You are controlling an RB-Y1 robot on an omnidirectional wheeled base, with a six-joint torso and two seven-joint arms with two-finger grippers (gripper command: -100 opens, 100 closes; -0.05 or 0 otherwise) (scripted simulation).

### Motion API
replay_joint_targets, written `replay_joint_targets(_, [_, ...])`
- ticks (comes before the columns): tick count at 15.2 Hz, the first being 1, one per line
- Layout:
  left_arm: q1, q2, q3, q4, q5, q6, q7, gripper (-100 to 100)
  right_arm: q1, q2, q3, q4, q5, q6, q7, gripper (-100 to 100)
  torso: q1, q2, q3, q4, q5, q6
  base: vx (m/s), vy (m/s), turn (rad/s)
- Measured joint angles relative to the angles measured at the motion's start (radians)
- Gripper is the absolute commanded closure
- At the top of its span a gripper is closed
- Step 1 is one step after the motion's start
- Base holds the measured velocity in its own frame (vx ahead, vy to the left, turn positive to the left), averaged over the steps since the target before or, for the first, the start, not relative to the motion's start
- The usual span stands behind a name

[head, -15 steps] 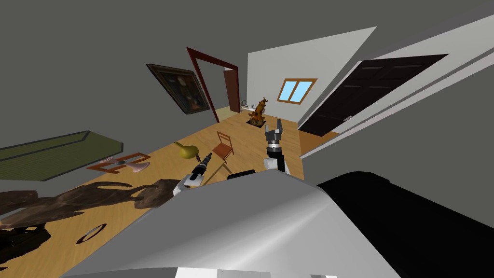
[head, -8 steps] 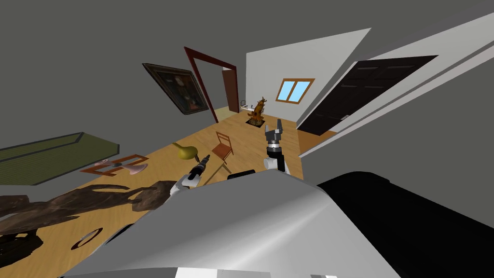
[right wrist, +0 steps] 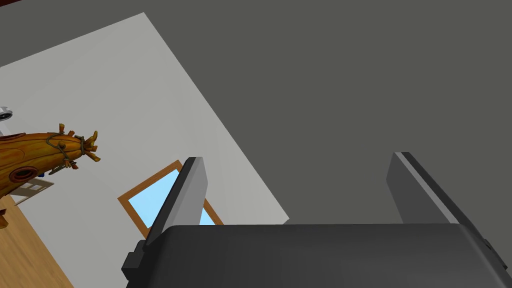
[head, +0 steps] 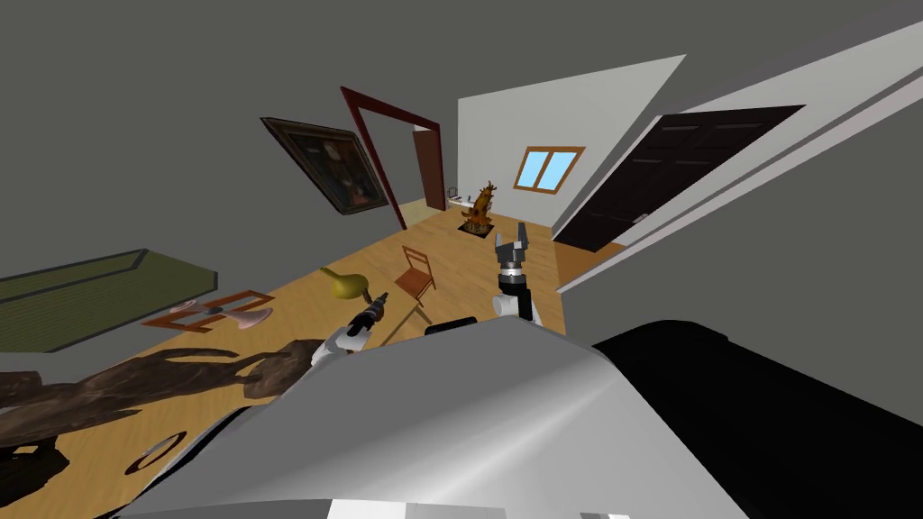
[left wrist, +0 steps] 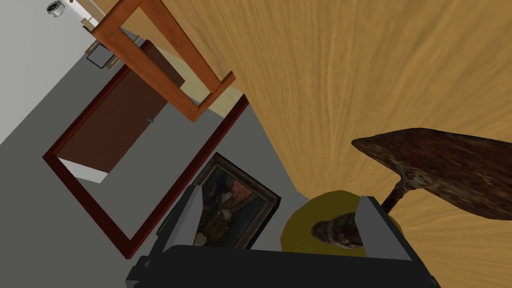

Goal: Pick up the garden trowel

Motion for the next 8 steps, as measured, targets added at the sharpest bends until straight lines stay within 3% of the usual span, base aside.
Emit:
replay_joint_targets(5, [-0.048, 0.031, -0.018, 0.105, -0.006, 0.014, -0.002, -100, 0.0, 0.0, 0.0, 0.0, 0.0, 0.0, 0.0, 0, 0.0, 0.0, 0.0, 0.0, 0.0, 0.0, 0.003, 0.006, -0.038])
replay_joint_targets(8, [-0.088, 0.042, -0.019, 0.203, -0.014, 0.009, -0.016, -100, 0.0, 0.0, 0.0, 0.0, 0.0, 0.0, 0.0, 0, 0.0, -0.001, 0.0, 0.0, 0.0, 0.0, 0.011, 0.009, -0.056])
